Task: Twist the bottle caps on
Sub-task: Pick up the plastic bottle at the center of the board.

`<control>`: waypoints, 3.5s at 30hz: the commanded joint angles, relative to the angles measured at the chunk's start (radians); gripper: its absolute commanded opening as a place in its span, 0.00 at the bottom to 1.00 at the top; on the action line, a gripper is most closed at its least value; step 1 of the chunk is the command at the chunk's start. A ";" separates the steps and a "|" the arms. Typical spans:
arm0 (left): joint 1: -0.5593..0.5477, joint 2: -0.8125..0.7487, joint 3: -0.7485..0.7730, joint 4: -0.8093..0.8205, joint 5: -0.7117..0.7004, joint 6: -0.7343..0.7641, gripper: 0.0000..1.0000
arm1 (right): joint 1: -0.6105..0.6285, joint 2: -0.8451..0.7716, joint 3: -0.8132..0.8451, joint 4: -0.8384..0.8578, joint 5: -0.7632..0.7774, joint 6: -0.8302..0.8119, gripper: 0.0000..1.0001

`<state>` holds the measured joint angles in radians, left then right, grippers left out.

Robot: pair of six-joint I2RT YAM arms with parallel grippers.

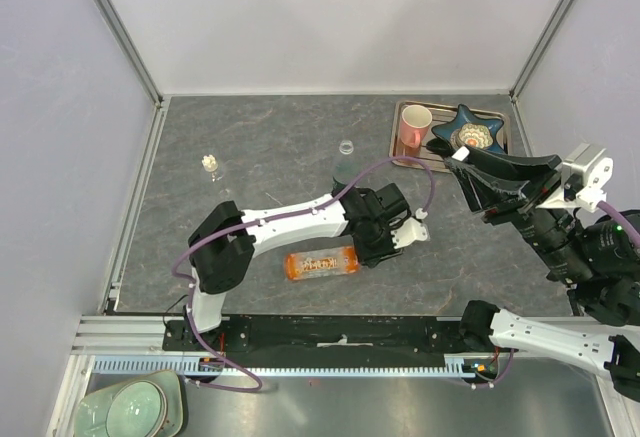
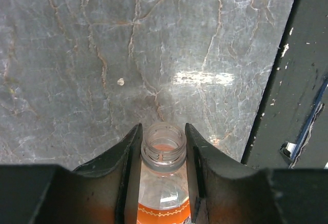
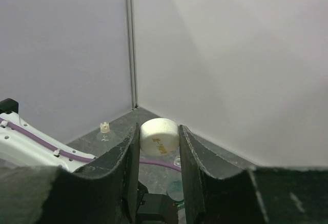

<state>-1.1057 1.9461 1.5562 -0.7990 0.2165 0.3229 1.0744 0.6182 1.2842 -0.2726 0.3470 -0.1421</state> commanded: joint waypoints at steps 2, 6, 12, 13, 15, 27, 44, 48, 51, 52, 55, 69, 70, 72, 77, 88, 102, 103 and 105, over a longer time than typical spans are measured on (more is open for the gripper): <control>-0.029 0.025 -0.002 0.021 0.035 0.010 0.32 | 0.002 0.023 0.015 -0.004 0.021 -0.001 0.18; -0.039 0.040 -0.038 0.030 0.026 0.019 0.45 | 0.004 0.032 0.018 -0.001 0.026 0.002 0.18; -0.043 0.059 -0.045 0.030 -0.005 0.019 0.47 | 0.004 0.043 0.023 0.004 0.026 0.016 0.18; -0.046 0.060 -0.045 0.032 -0.008 0.018 0.48 | 0.002 0.049 0.024 0.004 0.026 0.018 0.18; -0.046 0.062 -0.044 0.030 -0.022 0.016 0.49 | 0.004 0.054 0.030 0.004 0.027 0.022 0.18; -0.046 -0.084 -0.002 -0.012 -0.040 -0.019 0.90 | 0.002 0.087 0.066 -0.031 0.026 0.058 0.22; -0.046 -0.469 -0.473 -0.013 -0.097 0.008 0.99 | 0.004 0.156 0.125 -0.073 0.004 0.087 0.25; -0.046 -0.441 -0.533 0.038 -0.121 -0.007 0.99 | 0.002 0.172 0.127 -0.071 -0.014 0.104 0.25; -0.046 -0.417 -0.556 0.066 -0.137 -0.018 0.99 | 0.004 0.181 0.124 -0.071 -0.025 0.110 0.25; -0.046 -0.414 -0.564 0.075 -0.138 -0.016 0.99 | 0.004 0.184 0.125 -0.073 -0.026 0.113 0.25; -0.046 -0.388 -0.584 0.110 -0.144 -0.015 0.99 | 0.002 0.189 0.130 -0.071 -0.029 0.116 0.25; -0.046 -0.322 -0.657 0.201 -0.178 0.019 0.94 | 0.004 0.175 0.101 -0.086 -0.016 0.134 0.25; -0.046 -0.325 -0.660 0.202 -0.180 0.021 0.88 | 0.004 0.172 0.095 -0.086 -0.014 0.136 0.26; -0.046 -0.337 -0.668 0.208 -0.189 0.027 0.81 | 0.002 0.170 0.089 -0.088 -0.013 0.139 0.25; -0.046 -0.372 -0.656 0.204 -0.216 0.038 0.58 | 0.004 0.175 0.090 -0.100 -0.016 0.139 0.26; -0.036 -0.701 -0.485 0.008 -0.367 0.114 0.44 | 0.002 0.251 0.216 -0.223 -0.127 0.168 0.25; 0.035 -1.032 -0.122 -0.230 -0.356 0.170 0.43 | 0.002 0.567 0.648 -0.723 -0.535 0.090 0.28; 0.035 -1.036 -0.114 -0.241 -0.324 0.169 0.44 | 0.004 0.590 0.691 -0.752 -0.561 0.087 0.28; 0.035 -1.043 -0.105 -0.282 -0.296 0.174 0.46 | 0.004 0.659 0.736 -0.832 -0.615 0.073 0.29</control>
<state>-1.0721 0.9054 1.4242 -0.9703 -0.1276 0.4698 1.0744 1.1755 1.9347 -0.9131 -0.1081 -0.0387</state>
